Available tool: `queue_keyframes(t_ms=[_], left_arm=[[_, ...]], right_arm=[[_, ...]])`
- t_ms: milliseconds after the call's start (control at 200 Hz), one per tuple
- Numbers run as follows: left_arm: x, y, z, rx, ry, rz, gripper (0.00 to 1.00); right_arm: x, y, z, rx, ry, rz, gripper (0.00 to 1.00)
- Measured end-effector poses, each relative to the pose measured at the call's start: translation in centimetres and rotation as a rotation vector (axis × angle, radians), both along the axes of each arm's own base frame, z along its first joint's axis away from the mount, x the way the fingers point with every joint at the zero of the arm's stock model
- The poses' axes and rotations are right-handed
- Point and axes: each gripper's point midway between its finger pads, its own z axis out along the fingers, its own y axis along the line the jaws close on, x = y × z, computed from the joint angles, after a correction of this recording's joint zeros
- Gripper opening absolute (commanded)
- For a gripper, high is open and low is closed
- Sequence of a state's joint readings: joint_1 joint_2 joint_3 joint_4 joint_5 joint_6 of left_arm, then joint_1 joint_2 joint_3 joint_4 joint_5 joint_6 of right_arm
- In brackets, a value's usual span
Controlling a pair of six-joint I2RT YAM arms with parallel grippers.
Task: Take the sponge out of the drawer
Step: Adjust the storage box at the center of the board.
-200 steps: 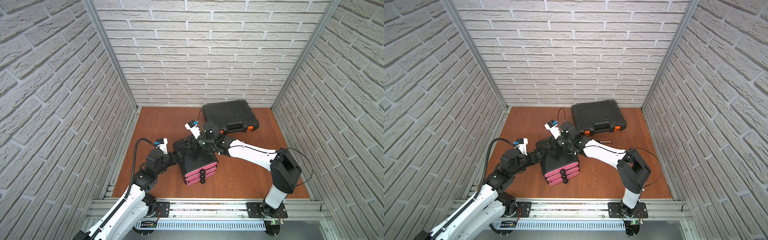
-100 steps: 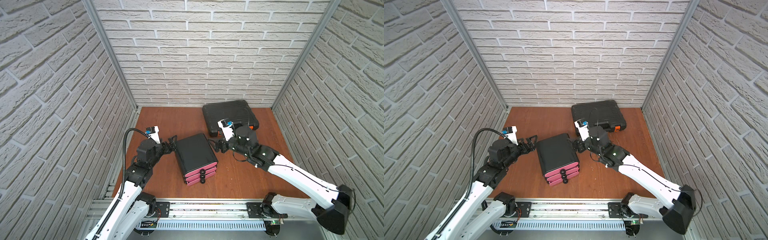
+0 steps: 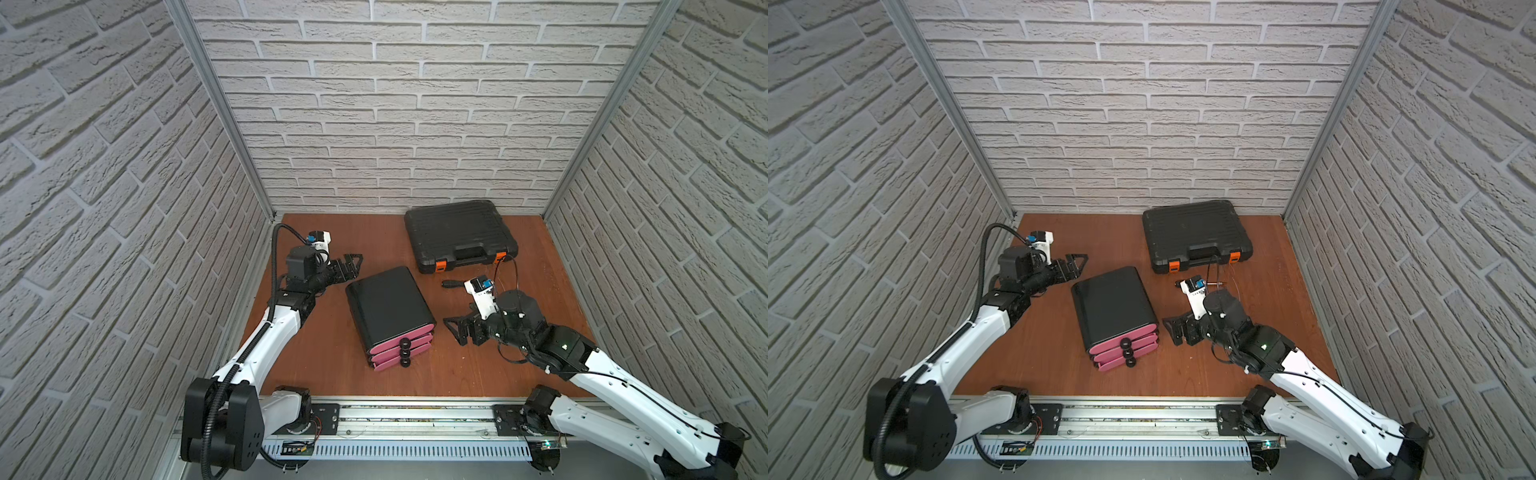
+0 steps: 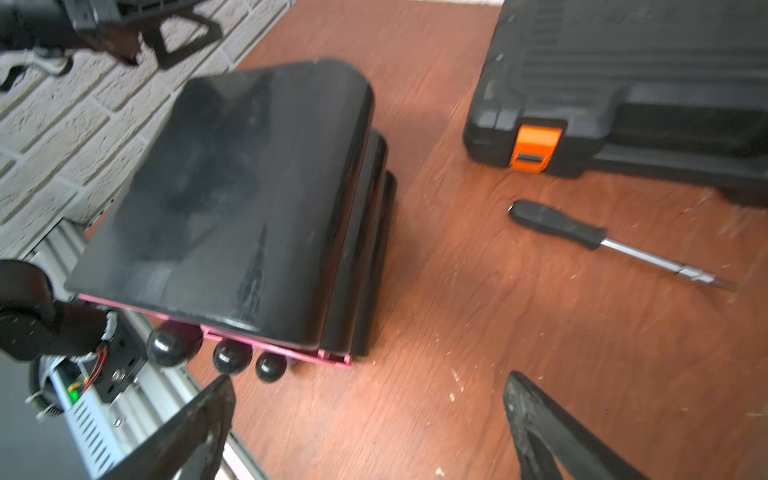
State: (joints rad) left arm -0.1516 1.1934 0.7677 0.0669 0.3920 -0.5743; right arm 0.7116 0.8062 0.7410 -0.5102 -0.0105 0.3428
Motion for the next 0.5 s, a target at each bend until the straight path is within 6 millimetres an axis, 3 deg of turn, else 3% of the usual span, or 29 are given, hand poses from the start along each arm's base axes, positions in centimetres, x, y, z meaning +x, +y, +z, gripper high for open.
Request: queue_keyframes(t_ms=[210, 500], left_arm=[[0.6, -1.0, -1.9, -0.025, 0.052, -0.057, 0.98], [0.8, -1.3, -1.8, -0.028, 0.042, -0.089, 0.98]], right_arm=[[-0.1, 1.0, -3.5, -0.034, 0.104, 0.023, 1.00], [0.9, 3.2, -6.7, -0.090, 0.208, 0.071, 1.00]])
